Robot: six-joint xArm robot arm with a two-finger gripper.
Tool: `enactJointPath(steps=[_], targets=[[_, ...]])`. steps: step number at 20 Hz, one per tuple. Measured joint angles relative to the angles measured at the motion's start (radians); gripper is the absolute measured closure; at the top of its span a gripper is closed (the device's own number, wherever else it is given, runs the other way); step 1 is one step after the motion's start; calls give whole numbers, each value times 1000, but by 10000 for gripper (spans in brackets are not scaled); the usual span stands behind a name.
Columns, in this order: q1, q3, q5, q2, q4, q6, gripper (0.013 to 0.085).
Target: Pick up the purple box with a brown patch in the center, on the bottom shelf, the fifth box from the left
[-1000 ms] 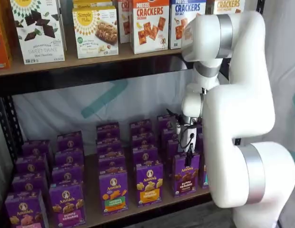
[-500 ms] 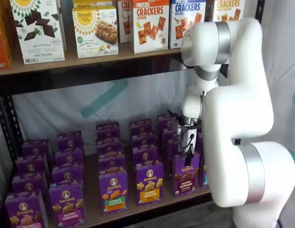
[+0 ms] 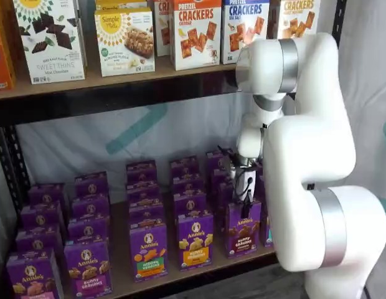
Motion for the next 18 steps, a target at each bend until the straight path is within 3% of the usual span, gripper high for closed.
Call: enactJointPath(steps=[10,15,18], targets=[[-7,-65,-36,81,-25,13,130],[1,-65,-85,102,4,-7,130],[3,-63,-103,108,-1,-1,130]])
